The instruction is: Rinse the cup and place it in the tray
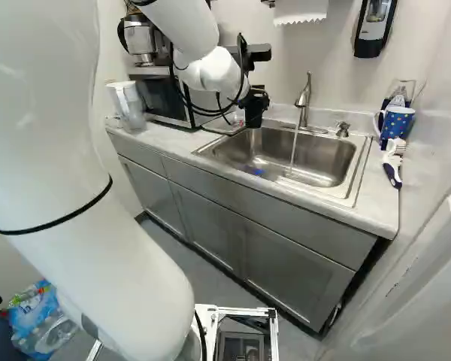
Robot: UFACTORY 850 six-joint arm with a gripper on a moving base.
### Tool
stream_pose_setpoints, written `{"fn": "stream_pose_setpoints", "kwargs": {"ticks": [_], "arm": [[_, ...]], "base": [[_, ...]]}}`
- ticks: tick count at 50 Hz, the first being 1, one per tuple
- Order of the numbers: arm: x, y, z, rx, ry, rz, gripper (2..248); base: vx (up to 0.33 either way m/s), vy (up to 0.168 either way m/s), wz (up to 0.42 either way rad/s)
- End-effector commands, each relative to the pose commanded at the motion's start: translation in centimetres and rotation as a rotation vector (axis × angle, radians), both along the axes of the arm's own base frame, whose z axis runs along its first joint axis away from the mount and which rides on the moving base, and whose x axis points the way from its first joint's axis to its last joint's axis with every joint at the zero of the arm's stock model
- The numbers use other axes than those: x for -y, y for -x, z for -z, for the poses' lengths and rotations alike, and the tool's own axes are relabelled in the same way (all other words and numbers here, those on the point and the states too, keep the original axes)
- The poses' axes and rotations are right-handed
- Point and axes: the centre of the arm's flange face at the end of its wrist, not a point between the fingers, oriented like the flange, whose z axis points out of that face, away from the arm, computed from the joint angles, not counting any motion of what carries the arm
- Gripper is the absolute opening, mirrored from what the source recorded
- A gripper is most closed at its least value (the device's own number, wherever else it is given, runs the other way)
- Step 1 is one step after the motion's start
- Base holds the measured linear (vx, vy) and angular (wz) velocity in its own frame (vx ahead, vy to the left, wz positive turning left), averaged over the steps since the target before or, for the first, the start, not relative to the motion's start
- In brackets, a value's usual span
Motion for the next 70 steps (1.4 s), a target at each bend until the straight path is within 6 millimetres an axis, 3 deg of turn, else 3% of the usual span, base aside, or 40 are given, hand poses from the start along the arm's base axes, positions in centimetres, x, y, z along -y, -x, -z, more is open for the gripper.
{"fn": "stream_pose_setpoints", "kwargs": {"ticks": [41, 70], "arm": [[-0.4, 1.2, -4.1, 0.017, 0.005, 0.000, 126], [-0.4, 1.2, -4.1, 0.069, -0.166, 0.090, 126]], "base": [[0.000, 0.000, 0.000], [0.000, 0.000, 0.000]]}}
